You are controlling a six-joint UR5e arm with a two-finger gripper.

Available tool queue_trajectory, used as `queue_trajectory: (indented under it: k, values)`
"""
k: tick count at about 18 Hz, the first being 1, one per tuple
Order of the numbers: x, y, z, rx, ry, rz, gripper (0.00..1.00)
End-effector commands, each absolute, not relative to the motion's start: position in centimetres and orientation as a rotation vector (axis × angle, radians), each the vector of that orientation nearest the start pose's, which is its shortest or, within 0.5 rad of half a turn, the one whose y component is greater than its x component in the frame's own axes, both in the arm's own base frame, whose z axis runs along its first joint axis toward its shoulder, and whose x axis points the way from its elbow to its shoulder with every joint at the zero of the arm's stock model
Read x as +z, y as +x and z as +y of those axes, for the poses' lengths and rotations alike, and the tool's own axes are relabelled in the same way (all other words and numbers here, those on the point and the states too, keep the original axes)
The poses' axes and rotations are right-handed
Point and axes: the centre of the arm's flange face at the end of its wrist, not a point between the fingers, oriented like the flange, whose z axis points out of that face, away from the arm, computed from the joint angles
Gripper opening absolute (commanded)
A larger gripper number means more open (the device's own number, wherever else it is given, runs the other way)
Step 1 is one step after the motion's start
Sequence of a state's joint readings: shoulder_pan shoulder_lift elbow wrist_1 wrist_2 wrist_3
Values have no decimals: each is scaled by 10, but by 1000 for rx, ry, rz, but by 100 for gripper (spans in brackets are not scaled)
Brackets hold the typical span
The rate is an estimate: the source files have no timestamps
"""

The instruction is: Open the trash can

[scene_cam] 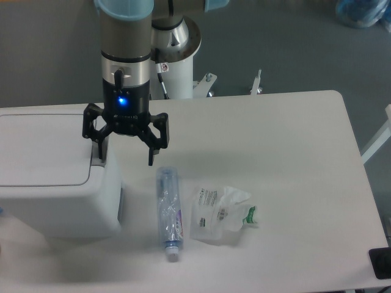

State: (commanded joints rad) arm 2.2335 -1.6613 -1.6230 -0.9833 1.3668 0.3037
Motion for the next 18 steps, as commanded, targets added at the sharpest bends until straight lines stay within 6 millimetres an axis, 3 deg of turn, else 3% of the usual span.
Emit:
queue_trajectory:
  k: [6,9,12,18]
  values:
    - [487,-223,536,41,-2619,-412,100]
    - [516,-228,542,75,-2565,-404,100]
    - [528,-237,551,115,-2551,-388,100]
    - [514,-260,544,338,-2657,-314,100]
